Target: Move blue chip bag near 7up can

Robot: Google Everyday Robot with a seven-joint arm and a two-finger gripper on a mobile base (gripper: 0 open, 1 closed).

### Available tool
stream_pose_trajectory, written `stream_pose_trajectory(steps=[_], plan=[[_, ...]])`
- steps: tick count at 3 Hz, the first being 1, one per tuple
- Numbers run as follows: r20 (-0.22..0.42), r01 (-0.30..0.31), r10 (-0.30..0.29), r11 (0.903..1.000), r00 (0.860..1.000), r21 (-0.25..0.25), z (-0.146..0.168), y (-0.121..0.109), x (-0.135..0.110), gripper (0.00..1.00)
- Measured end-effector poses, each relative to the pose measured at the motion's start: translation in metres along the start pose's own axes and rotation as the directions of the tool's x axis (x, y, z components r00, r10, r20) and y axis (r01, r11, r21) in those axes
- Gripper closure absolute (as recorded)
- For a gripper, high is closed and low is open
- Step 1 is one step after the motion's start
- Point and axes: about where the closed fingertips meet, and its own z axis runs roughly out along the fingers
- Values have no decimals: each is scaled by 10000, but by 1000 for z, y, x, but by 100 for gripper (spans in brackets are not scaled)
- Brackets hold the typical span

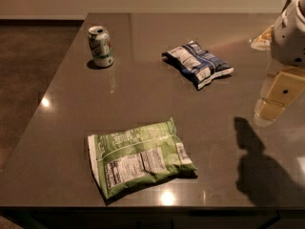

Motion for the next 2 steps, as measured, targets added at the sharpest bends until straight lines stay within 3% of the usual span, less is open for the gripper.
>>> stream_pose_trajectory(steps=[1,2], plan=[[0,0,0,10000,10000,0,0,0,0,0],[128,-221,221,9998,9997,25,5,-15,-11,0]])
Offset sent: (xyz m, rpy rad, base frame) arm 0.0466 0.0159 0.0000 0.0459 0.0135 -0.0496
